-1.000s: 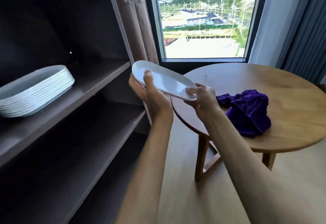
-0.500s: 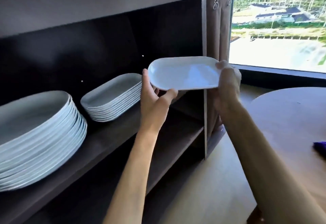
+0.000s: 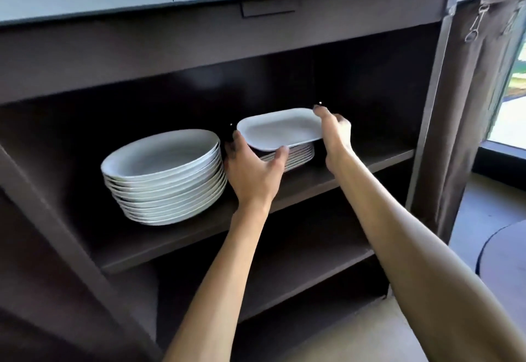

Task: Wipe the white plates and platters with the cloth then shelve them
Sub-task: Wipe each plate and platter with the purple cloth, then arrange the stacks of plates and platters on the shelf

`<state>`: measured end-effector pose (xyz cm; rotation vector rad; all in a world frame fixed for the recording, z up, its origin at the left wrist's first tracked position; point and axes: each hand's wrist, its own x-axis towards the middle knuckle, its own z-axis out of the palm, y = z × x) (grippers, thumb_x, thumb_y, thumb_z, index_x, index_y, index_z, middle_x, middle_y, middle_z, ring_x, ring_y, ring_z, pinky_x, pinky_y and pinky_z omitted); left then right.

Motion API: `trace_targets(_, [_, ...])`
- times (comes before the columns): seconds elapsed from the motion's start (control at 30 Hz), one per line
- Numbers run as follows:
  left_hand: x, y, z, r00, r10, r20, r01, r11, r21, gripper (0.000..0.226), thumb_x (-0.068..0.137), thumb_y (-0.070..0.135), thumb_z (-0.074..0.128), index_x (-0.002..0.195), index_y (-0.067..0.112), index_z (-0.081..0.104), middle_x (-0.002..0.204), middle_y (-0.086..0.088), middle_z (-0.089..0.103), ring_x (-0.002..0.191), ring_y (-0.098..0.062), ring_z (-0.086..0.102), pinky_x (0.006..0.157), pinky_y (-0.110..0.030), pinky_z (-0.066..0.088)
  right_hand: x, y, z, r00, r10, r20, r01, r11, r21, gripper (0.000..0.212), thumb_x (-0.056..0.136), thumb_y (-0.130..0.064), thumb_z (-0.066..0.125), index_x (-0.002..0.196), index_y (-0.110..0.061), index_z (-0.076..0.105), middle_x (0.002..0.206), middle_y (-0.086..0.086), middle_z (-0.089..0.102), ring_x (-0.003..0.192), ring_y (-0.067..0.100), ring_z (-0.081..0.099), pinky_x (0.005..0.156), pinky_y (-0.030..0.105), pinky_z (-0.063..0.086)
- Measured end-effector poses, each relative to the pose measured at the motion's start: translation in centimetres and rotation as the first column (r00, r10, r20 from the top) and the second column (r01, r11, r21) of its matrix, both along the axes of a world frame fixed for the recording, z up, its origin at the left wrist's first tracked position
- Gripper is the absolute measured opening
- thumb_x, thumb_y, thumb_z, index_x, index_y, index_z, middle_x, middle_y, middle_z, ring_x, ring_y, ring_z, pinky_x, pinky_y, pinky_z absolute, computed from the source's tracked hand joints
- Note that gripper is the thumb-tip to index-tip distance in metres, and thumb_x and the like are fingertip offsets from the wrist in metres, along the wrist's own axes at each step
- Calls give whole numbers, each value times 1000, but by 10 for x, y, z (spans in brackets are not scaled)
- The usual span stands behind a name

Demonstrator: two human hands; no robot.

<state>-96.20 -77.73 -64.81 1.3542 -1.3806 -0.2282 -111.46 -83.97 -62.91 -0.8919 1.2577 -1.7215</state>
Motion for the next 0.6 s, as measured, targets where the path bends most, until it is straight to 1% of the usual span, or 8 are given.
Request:
trace_targets(0.07, [2, -3, -1, 999, 47, -6, -47, 999, 24, 78, 78, 46, 81, 138, 7, 50, 131, -11, 65, 122, -28, 61, 103, -41, 48, 6, -6, -3, 1000, 19, -23, -18, 1000, 14, 42, 78, -50, 69, 105, -18, 64, 106, 2, 68, 104, 21, 62, 89, 37, 48])
trace_targets(0.13, [4, -4, -5, 998, 59, -38, -57, 998, 38, 69, 79, 42, 81, 131, 7, 54, 123, -10, 68, 114, -27, 65, 98, -38, 51, 9, -12, -6, 999, 19, -36, -18, 1000, 21, 49, 80, -49, 69, 114, -15, 64, 111, 6, 68, 106, 24, 62, 95, 40, 49])
trace_targets(0.2, [5, -4, -8, 997, 66, -50, -64, 997, 43, 65, 80, 42, 80, 128, 6, 55, 119, -10, 69, 110, -27, 66, 96, -36, 51, 13, -18, -9, 999, 17, -39, -16, 1000, 19, 45, 83, -47, 68, 114, -15, 63, 111, 6, 67, 104, 24, 61, 91, 38, 48])
trace_targets(0.27, [6, -4, -12, 995, 84, -61, -82, 996, 34, 63, 81, 43, 78, 126, 6, 55, 117, -9, 70, 108, -26, 66, 93, -30, 50, 18, -22, -9, 999, -5, -48, 6, 1000, 25, 34, 85, -44, 68, 104, -18, 63, 106, 4, 66, 100, 23, 59, 86, 34, 43])
trace_targets(0.33, [6, -4, -11, 992, 109, -67, -108, 994, 22, 58, 82, 43, 77, 123, 7, 57, 115, -7, 71, 105, -24, 67, 89, -25, 47, 23, -25, -6, 997, -52, -57, 55, 997, 46, 24, 86, -43, 68, 85, -22, 58, 90, -1, 62, 96, 24, 58, 87, 34, 44])
trace_targets(0.4, [6, -6, -10, 992, 126, -29, -126, 992, 3, 51, 85, 41, 75, 120, 6, 61, 114, -8, 71, 106, -25, 67, 91, -28, 48, 28, -27, -3, 994, -93, -59, 96, 993, 64, 27, 85, -44, 67, 74, -24, 53, 83, -2, 59, 92, 26, 57, 87, 34, 45])
trace_targets(0.53, [8, -10, -11, 988, 134, 82, -136, 990, 24, 46, 91, 39, 72, 119, 2, 68, 120, -13, 67, 112, -29, 63, 94, -27, 42, 36, -34, -7, 984, -146, -104, 154, 985, 78, 27, 87, -38, 66, 69, -19, 57, 73, -6, 57, 87, 27, 58, 81, 29, 40])
trace_targets(0.6, [12, -8, -12, 985, 114, 128, -120, 992, 42, 46, 93, 38, 71, 122, 3, 68, 125, -15, 65, 117, -31, 60, 99, -33, 43, 40, -36, -10, 977, -162, -137, 174, 982, 78, 24, 88, -34, 65, 74, -15, 61, 70, -7, 55, 90, 29, 60, 80, 27, 38])
